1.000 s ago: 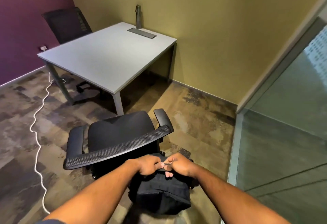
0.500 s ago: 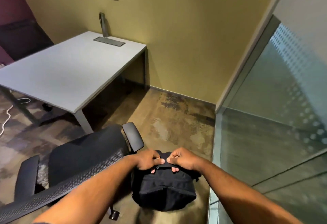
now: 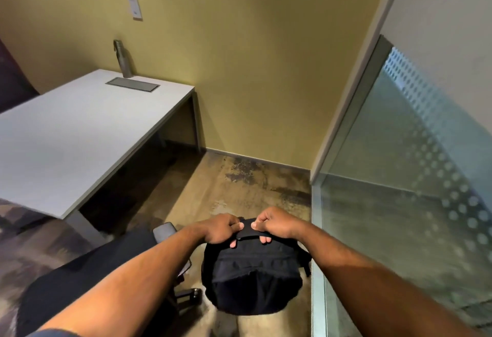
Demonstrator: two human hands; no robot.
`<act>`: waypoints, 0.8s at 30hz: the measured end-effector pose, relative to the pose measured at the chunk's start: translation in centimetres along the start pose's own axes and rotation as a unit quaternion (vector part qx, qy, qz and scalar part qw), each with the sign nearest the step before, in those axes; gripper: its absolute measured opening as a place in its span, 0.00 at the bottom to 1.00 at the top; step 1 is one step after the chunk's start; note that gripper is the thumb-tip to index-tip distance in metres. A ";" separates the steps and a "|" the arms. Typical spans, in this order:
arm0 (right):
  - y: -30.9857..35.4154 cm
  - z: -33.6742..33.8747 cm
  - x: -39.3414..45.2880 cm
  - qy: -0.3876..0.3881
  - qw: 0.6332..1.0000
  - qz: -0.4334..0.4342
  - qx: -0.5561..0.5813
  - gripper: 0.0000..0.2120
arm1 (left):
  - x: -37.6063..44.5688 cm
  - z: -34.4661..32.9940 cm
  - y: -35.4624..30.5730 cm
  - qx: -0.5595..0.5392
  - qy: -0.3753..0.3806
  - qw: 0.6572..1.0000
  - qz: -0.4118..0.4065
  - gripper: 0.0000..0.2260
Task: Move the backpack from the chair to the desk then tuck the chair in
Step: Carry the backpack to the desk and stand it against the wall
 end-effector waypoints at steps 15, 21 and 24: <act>3.5 18.2 13.4 -0.034 0.999 0.002 0.009 0.26 | 11.8 20.8 1.0 0.037 -0.023 0.999 -0.015 0.19; 5.8 25.7 19.9 -0.028 0.999 0.015 -0.013 0.24 | 15.5 29.0 2.3 0.023 -0.074 0.997 0.003 0.18; 7.2 29.9 23.5 -0.011 0.999 0.025 -0.037 0.23 | 17.4 33.5 2.8 0.030 -0.095 0.995 0.020 0.17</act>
Point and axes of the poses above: each hand's wrist, its own x-axis towards the middle knuckle, its own z-axis out of the back of the hand, y = z × x, the point moved 8 cm from there along x, towards the middle knuckle, and after that the axes turned 12 degrees about y, right-handed, at the moved point
